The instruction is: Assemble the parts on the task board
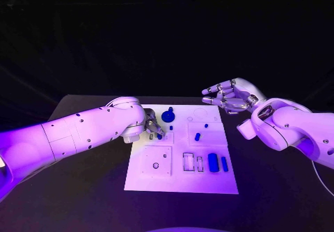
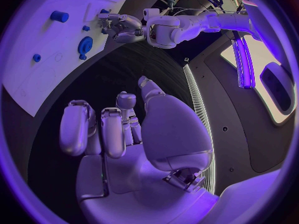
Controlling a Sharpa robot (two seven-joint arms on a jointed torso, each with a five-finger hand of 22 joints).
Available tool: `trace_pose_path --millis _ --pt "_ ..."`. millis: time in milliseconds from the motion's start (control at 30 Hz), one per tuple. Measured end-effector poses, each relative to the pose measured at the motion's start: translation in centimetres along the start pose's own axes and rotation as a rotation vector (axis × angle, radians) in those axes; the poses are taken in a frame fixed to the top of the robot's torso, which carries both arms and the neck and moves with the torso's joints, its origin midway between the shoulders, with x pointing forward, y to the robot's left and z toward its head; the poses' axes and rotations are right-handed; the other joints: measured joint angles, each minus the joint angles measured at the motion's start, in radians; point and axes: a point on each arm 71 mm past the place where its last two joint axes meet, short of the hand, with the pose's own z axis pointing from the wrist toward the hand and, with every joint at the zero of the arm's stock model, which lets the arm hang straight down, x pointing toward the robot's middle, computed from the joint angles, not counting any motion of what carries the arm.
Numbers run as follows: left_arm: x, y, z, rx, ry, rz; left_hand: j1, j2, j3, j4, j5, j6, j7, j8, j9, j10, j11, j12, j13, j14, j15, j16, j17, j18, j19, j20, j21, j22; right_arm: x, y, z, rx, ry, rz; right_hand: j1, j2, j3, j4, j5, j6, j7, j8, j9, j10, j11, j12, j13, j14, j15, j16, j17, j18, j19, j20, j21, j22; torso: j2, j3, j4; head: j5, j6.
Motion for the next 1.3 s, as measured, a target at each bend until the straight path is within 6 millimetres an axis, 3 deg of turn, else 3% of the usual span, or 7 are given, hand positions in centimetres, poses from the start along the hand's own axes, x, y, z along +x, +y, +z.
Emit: trace_pose_path --millis 333,533,733,1033,1300 --pt "-0.1 0.2 0.2 -0.009 0.001 -0.001 -0.053 -0.008 -0.129 0.037 -0.001 0.02 0.001 0.0 0.007 0.004 -0.004 0.015 0.01 0.0 0.0 0.0 0.0 0.0 0.0 0.0 0.0 0.0 0.0 0.0 0.0 0.001 0.0 0.0 -0.001 0.001 -0.004 0.004 0.0 0.0 0.0 0.0 0.0 -0.002 -0.002 0.0 -0.001 0.0 0.0 -0.004 0.0 0.0 0.0 0.0 0.0 0.0 0.0 -0.0012 0.001 -0.002 -0.002" --pt "-0.1 0.3 0.2 -0.011 0.001 -0.002 -0.079 -0.015 -0.258 0.074 -0.083 0.027 -0.006 -0.007 0.008 0.011 -0.003 0.016 0.01 0.0 0.0 0.0 0.0 0.0 -0.002 -0.002 0.0 0.0 0.0 0.0 0.0 0.001 0.0 0.0 -0.004 0.004 -0.004 0.004 0.0 0.0 0.0 0.0 0.0 -0.004 -0.004 0.0 -0.001 0.0 0.0 -0.004 0.0 0.0 0.0 0.0 0.0 0.0 0.0 -0.0012 0.0011 -0.001 -0.002" --pt "-0.1 0.4 0.2 -0.011 0.002 -0.007 -0.079 -0.013 -0.379 0.111 -0.107 0.029 -0.003 -0.012 0.009 0.011 -0.004 0.016 0.009 0.0 0.0 0.0 0.0 0.0 -0.001 -0.006 0.0 0.0 0.0 0.0 0.0 0.001 -0.001 0.0 -0.004 0.004 -0.004 0.004 0.0 -0.001 0.001 0.0 0.0 -0.007 0.0 0.0 -0.003 0.0 0.0 -0.004 0.0 0.0 0.0 0.0 0.0 0.0 0.0 -0.0013 0.0007 -0.001 -0.002" --pt "-0.6 1.0 -0.4 -0.006 0.002 -0.045 -0.036 0.017 -0.514 0.154 -0.109 0.005 0.01 -0.024 0.014 -0.02 0.005 -0.024 -0.037 0.0 0.0 0.0 0.0 0.0 -0.001 -0.006 -0.006 0.0 -0.1 -0.1 0.0 0.003 -0.002 -0.001 -0.004 0.004 -0.01 0.004 0.0 -0.003 0.003 0.0 0.0 -0.007 0.0 -0.004 -0.005 0.0 0.0 -0.004 0.0 0.0 -0.004 0.004 -0.006 -0.005 0.0 -0.0013 0.0004 -0.003 -0.002" --pt "-3.7 0.9 -2.4 0.021 -0.029 -0.074 0.048 0.048 -0.569 0.145 -0.109 -0.032 0.028 -0.05 0.004 -0.067 0.02 -0.073 -0.092 0.0 0.008 0.0 0.0 0.0 0.001 0.0 -0.032 0.0 -0.1 -0.2 0.1 0.005 -0.004 -0.003 -0.004 0.004 -0.01 0.004 0.0 -0.003 0.003 0.0 0.0 -0.007 0.0 -0.004 -0.005 0.0 0.0 -0.004 0.0 0.0 -0.004 0.004 -0.006 -0.005 -0.001 -0.0012 0.0004 -0.004 -0.001"
